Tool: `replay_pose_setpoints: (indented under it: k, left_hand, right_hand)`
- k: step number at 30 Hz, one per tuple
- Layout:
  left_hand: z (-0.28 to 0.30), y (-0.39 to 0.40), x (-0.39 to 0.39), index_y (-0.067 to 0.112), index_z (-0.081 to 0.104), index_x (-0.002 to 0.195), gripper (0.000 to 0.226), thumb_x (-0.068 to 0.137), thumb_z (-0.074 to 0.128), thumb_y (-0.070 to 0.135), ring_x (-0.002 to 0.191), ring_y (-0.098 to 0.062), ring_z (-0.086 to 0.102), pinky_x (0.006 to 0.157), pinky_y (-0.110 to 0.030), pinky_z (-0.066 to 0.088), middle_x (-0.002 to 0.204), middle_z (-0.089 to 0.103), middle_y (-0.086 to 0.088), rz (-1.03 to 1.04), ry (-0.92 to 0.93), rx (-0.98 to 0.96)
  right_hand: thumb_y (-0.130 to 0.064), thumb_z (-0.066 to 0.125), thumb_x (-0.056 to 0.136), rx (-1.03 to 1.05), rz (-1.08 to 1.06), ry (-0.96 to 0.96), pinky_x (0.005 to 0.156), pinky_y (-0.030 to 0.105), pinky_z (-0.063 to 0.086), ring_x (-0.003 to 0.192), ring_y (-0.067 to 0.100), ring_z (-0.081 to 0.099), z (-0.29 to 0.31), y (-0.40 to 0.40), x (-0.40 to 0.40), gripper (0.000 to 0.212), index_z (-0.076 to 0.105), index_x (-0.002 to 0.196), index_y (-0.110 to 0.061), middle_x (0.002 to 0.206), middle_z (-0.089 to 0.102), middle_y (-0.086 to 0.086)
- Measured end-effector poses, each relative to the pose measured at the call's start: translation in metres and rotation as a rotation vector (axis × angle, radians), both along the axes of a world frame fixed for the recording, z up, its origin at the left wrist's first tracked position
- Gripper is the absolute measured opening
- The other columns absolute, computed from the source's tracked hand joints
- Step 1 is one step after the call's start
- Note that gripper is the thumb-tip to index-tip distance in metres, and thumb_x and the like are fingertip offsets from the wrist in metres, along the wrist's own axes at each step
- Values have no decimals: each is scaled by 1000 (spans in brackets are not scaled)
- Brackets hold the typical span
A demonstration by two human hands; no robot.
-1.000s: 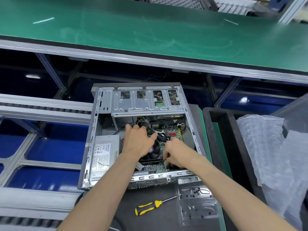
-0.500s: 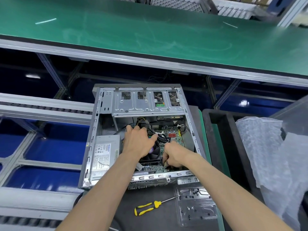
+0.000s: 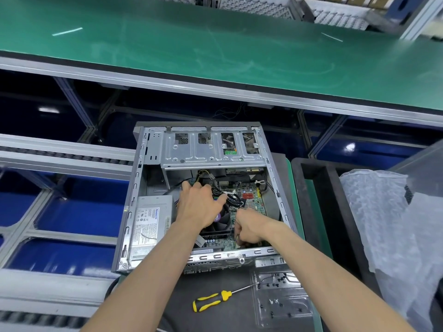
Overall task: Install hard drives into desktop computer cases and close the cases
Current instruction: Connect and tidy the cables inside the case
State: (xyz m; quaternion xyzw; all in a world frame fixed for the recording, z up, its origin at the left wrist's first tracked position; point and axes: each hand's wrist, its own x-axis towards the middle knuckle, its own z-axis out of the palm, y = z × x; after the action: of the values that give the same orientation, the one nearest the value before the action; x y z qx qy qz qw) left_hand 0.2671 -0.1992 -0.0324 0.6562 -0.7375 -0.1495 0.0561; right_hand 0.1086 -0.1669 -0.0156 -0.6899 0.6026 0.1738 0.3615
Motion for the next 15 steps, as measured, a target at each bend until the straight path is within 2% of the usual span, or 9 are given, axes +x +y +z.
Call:
replay_pose_setpoints:
  k: [6, 12, 15]
  left_hand:
    - [2, 1, 0, 10, 66, 97, 61, 96, 39, 65, 106, -32, 41, 98, -43, 35, 105, 64, -12, 8, 19, 13]
    - [3, 2, 0, 10, 67, 98, 63, 96, 39, 65, 104, -31, 41, 98, -42, 34, 105, 65, -12, 9, 12, -4]
    - [4, 2, 0, 10, 67, 99, 62, 96, 39, 65, 95, -26, 34, 97, -42, 33, 105, 65, -12, 6, 6, -12]
  right_hand:
    - [-7, 76, 85, -33, 10, -8, 88, 34, 57, 82, 22, 64, -1, 1, 0, 16, 76, 101, -2, 82, 65, 6]
    - [-10, 81, 82, -24, -26, -6, 92, 32, 54, 86, 21, 62, -4, 1, -1, 19, 77, 100, -5, 97, 72, 10]
    - [-12, 84, 80, 3, -56, -6, 93, 30, 53, 92, 22, 65, -4, 0, 0, 21, 78, 100, -7, 103, 73, 9]
